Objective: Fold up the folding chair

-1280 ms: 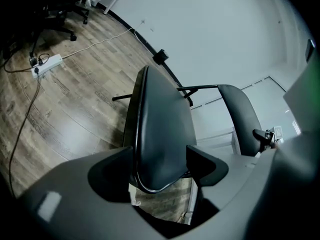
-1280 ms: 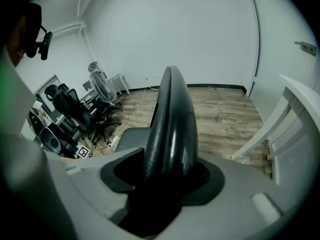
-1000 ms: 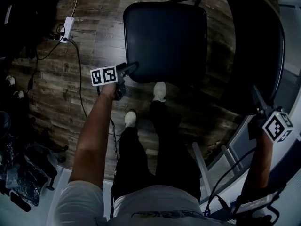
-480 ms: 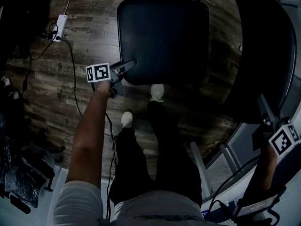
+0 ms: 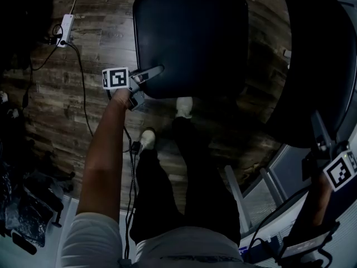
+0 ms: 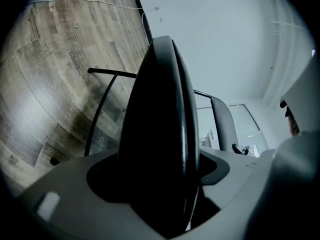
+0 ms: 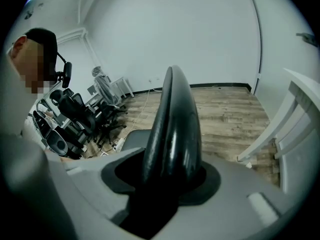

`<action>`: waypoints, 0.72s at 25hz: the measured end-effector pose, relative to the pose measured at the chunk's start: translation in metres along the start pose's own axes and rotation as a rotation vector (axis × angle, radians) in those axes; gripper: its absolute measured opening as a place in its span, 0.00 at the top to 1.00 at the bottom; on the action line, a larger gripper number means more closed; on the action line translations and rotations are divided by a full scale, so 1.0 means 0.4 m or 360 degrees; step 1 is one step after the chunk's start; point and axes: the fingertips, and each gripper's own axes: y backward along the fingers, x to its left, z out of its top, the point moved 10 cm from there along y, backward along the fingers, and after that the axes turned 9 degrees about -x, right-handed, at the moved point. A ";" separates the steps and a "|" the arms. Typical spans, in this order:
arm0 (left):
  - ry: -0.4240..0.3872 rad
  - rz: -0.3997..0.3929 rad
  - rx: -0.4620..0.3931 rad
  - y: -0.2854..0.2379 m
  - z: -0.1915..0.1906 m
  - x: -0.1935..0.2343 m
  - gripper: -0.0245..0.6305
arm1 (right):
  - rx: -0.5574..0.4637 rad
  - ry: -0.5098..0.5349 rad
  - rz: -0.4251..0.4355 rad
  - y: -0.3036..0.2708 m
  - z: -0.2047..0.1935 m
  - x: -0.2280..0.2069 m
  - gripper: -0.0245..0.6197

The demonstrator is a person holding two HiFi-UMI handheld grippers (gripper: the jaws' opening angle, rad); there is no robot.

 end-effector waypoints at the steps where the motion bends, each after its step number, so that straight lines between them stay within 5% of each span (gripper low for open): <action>1: -0.0006 0.0000 0.0003 0.000 -0.001 -0.001 0.41 | 0.0001 -0.0006 -0.0002 0.000 0.000 0.000 0.67; 18: -0.0111 -0.0015 0.0018 -0.002 0.024 -0.103 0.56 | -0.0045 0.0010 0.0013 0.018 0.041 0.051 0.83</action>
